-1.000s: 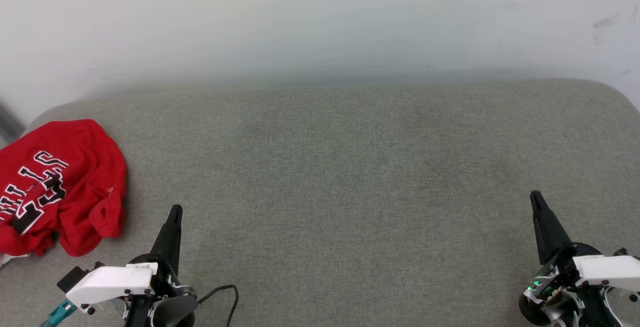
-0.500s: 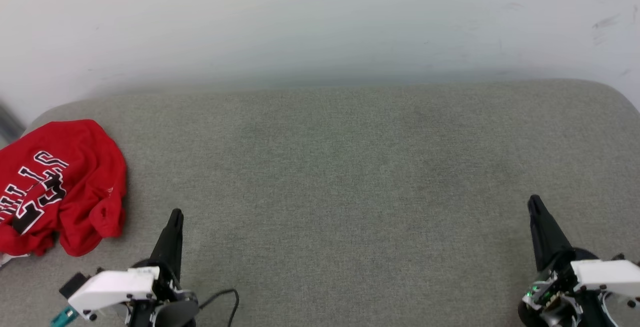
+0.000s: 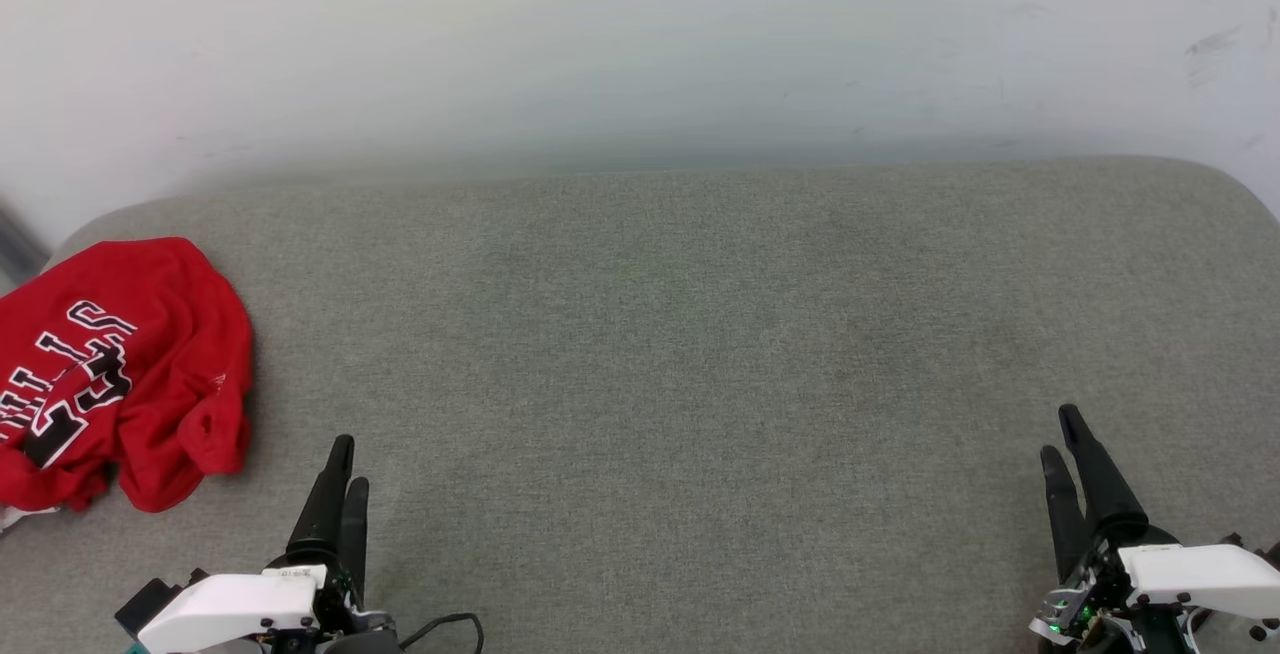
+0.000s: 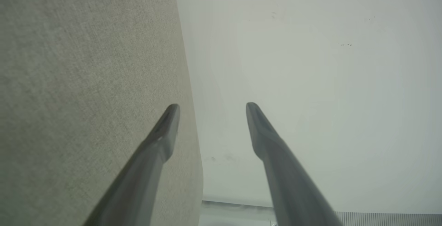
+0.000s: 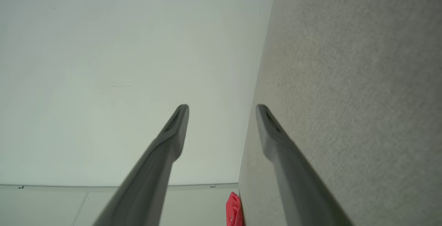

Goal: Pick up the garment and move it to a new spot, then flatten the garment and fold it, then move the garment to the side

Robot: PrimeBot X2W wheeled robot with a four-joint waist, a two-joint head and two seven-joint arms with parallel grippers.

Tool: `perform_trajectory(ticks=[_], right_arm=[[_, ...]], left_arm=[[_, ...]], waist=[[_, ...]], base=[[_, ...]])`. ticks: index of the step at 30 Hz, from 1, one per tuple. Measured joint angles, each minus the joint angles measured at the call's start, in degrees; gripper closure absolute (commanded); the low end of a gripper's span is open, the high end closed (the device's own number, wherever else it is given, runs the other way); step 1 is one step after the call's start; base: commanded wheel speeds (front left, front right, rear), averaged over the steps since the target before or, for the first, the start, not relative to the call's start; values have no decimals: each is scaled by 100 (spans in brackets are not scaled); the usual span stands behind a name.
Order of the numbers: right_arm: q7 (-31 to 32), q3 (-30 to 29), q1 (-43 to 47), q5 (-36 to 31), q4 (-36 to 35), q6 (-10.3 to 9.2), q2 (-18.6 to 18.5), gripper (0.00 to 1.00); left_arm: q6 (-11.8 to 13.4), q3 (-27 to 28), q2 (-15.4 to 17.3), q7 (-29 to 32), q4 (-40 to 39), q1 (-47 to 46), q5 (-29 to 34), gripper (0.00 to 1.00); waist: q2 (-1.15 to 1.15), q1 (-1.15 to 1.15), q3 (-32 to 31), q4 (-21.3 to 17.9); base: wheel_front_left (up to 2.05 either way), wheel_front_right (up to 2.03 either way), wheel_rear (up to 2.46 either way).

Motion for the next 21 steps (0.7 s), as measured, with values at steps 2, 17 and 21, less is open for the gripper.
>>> perform_trajectory(ticks=[2,17,21], right_arm=[[-53,11,16,-144,-19,0,0,0],[-454,-60,43,-2443,-628,0,4,0],[-535,-12,41,-3110,-862,0,5,0]], left_arm=[[0,2,1,-52,-31,19,73,0],[0,678,5,-456,-417,98,1550,0],[0,799,7,-536,-657,97,2119,0]], waist=[[0,0,1,0],[0,0,34,8],[0,0,46,6]], base=[[0,0,0],[0,0,0],[0,0,0]])
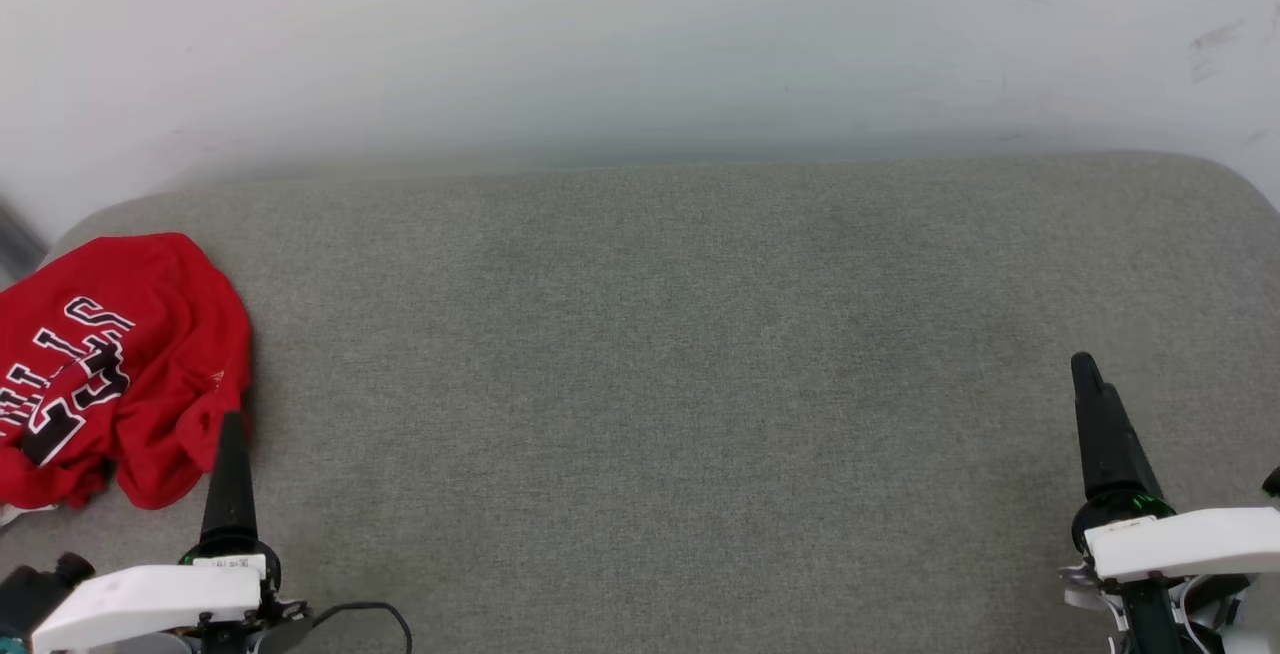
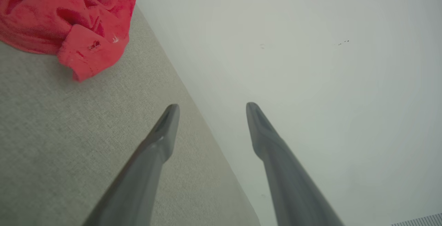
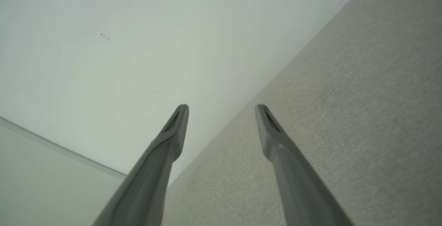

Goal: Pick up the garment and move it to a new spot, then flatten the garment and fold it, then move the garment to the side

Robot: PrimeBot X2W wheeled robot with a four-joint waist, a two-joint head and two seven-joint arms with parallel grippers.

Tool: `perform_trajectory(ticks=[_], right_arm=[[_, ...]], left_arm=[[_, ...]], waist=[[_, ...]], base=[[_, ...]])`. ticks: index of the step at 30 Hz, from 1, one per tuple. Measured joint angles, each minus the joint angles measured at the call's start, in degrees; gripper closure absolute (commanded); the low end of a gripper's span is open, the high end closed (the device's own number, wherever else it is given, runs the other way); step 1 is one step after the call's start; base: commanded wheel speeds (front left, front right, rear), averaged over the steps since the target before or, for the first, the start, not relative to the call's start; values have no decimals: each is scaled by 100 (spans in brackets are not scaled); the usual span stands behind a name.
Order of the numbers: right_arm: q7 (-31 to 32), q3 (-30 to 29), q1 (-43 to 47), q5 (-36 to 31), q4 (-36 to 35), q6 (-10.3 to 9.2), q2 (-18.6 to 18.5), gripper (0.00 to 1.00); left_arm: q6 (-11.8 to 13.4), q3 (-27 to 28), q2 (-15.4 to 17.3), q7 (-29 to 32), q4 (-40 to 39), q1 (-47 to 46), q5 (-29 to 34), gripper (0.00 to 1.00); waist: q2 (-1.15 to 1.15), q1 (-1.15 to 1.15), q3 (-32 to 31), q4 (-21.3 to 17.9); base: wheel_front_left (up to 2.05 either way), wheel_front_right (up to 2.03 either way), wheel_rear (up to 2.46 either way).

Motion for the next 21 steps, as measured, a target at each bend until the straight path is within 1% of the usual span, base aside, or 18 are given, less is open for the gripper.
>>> perform_trajectory(ticks=[1,4,7,12,14,16,18,21], right_arm=[[-25,3,-1,-199,-79,0,1,0],[-91,75,-8,-800,-307,0,0,0],[-147,245,-16,-1402,-461,0,2,0],[-238,387,-15,-2183,-610,0,3,0],[-276,415,-15,-2406,-667,0,4,0],[-320,442,-12,-2662,-706,0,3,0],[-346,488,-3,-2918,-732,0,3,0],[-401,554,1,-3252,-781,0,3,0]], left_arm=[[1,13,0,-24,-82,0,140,0],[118,5,2,-79,-368,-1,633,0],[293,-252,13,-145,-615,40,1358,0],[778,-775,8,-231,-1001,112,2395,0],[957,-978,20,-271,-1115,130,2719,0],[1144,-1206,116,-304,-1173,144,2986,0],[1327,-1523,326,-331,-1180,181,3253,0],[1713,-1983,586,-391,-1215,189,3532,0]], waist=[[0,0,4,-1],[0,0,18,-2],[0,0,24,-6],[0,0,34,-7],[0,0,38,-7],[0,0,39,-8],[0,0,40,-10],[0,0,41,-11]], base=[[0,0,0],[0,0,0],[0,0,0],[0,0,0],[0,0,0],[0,0,0],[0,0,0],[0,0,0]])
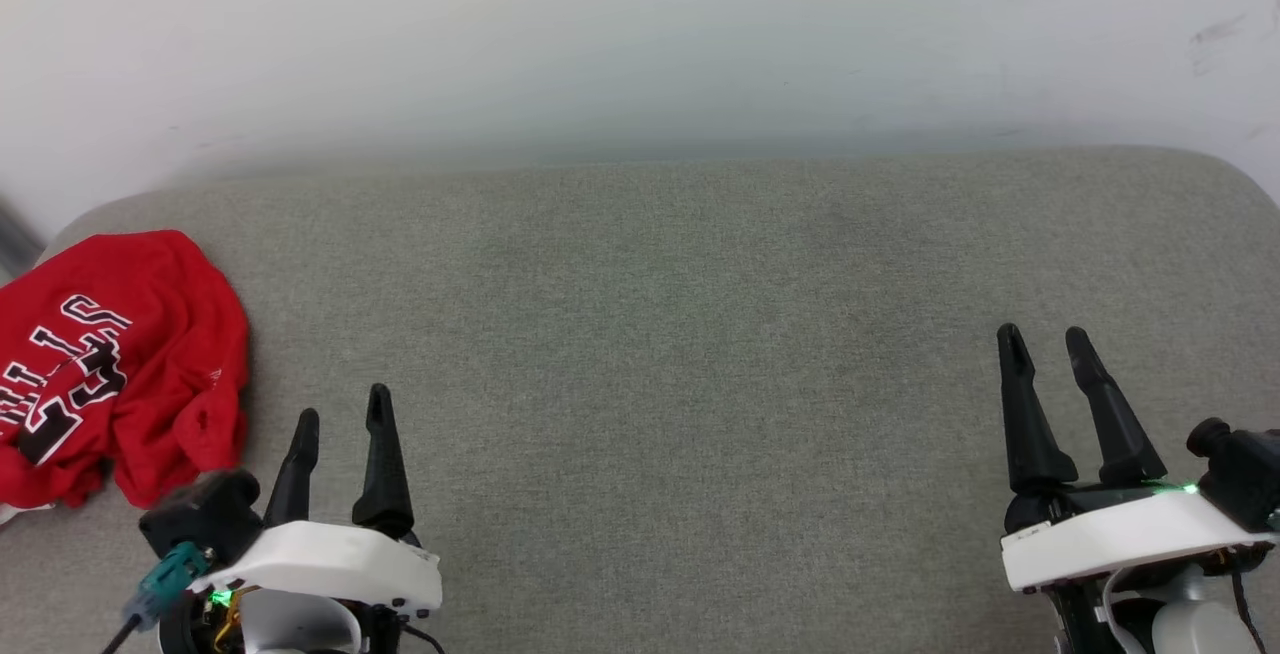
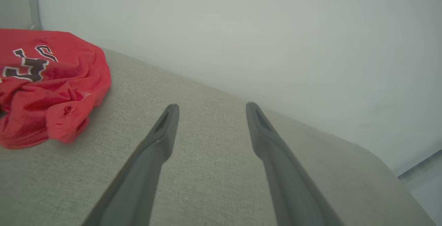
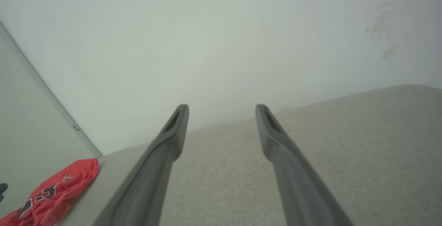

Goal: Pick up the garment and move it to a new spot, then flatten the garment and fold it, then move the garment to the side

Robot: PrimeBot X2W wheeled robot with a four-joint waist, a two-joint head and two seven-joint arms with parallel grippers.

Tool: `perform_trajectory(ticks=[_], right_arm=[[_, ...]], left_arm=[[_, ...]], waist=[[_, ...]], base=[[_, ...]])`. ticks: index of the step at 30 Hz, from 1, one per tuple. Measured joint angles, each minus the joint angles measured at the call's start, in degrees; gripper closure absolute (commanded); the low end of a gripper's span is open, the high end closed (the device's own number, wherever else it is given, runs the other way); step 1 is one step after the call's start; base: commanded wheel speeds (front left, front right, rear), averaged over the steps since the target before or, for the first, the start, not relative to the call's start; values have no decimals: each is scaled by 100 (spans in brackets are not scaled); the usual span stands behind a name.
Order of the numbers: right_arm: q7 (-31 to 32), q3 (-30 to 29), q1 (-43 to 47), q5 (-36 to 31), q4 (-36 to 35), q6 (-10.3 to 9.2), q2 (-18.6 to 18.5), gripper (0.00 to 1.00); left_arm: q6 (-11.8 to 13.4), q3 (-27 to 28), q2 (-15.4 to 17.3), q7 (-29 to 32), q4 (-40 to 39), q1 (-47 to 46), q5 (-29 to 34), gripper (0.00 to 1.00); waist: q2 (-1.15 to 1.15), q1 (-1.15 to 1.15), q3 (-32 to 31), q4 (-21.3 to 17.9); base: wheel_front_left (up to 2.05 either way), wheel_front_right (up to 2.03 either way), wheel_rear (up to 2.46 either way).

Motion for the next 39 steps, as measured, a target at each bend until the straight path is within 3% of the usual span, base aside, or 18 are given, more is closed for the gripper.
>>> perform_trajectory(ticks=[5,14,23,32,39], right_arm=[[-83,73,11,-505,-29,0,0,0],[-224,125,56,-1314,24,1,-1,0],[-358,197,80,-1863,-7,1,-1,0],[-477,175,108,-2084,-44,2,-3,0],[-567,155,180,-1911,-21,9,-5,0]], left_arm=[[632,-624,356,-82,-7,-5,267,0],[1504,-1549,816,-227,-20,-161,730,0],[1884,-1928,1023,-350,-71,-224,983,0],[1693,-1710,892,-476,-265,-122,1083,0],[790,-998,461,-560,-339,176,1147,0]], waist=[[0,0,-3,-1],[0,0,0,9],[0,0,5,15],[0,0,14,18],[0,0,28,13]], base=[[0,0,0],[0,0,0],[0,0,0],[0,0,0],[0,0,0]])
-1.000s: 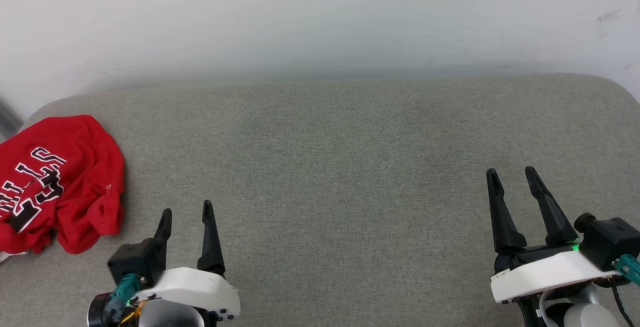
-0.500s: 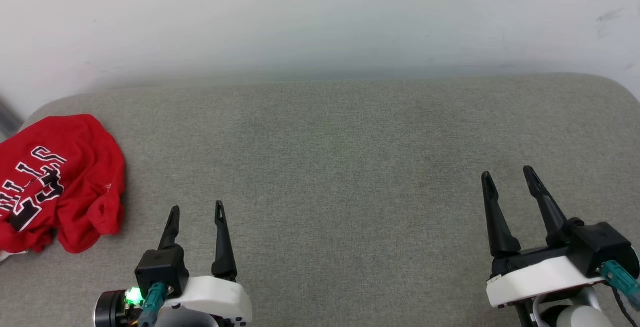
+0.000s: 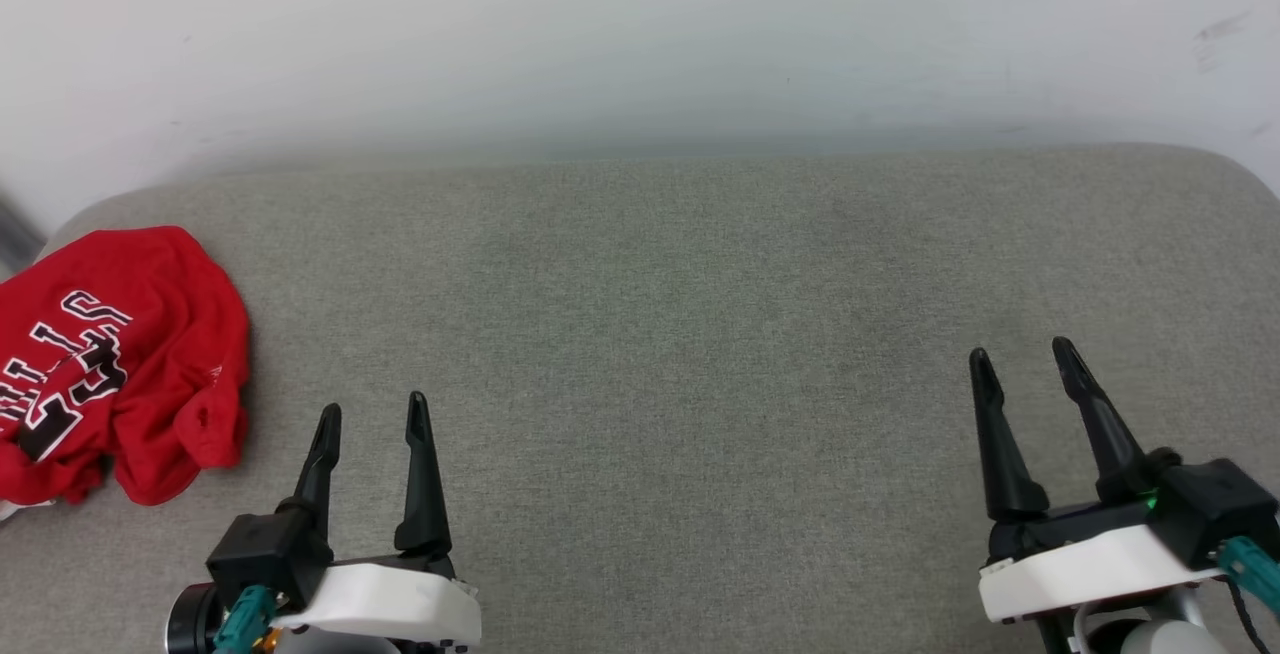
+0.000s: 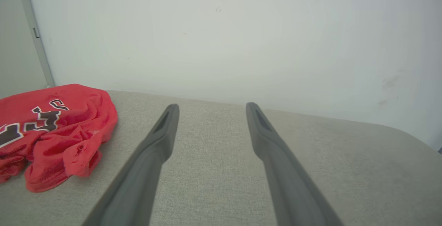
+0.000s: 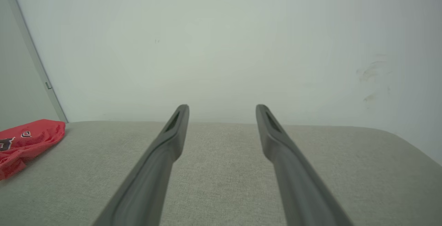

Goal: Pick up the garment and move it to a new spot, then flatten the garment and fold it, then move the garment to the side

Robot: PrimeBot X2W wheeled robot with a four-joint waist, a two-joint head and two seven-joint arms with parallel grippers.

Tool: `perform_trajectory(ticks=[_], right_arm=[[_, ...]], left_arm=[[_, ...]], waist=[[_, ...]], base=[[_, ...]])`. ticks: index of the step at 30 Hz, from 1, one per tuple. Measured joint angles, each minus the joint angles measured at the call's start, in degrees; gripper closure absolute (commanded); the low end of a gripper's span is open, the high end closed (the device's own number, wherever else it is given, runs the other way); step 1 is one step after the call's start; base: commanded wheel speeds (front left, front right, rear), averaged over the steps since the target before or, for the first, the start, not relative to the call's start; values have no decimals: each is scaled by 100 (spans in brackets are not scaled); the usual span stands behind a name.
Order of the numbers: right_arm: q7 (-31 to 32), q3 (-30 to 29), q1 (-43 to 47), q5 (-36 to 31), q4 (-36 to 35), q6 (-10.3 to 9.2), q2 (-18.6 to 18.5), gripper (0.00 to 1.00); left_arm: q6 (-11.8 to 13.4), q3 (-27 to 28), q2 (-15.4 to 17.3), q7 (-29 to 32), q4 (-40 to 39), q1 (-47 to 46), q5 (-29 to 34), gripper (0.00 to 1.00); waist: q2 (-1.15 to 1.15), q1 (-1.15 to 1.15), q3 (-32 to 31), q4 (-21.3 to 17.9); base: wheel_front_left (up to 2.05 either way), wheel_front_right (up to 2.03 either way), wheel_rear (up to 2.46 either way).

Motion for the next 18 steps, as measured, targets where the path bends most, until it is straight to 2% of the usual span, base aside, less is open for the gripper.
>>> perform_trajectory(ticks=[3,9,13,18], right_arm=[[-34,-65,3,281,12,0,1,0],[-108,-48,9,63,21,0,0,0],[-157,-48,28,-162,15,1,0,0],[-210,-53,31,-368,-2,1,0,0]], left_arm=[[-445,321,-231,-34,14,78,157,0],[-1238,831,-606,-105,125,209,612,0],[-1527,1023,-756,-153,142,262,956,0],[-1773,1165,-860,-203,142,320,1279,0]], waist=[[0,0,16,-2],[0,0,33,-8],[0,0,34,-20],[0,0,43,-28]], base=[[0,0,0],[0,0,0],[0,0,0],[0,0,0]])
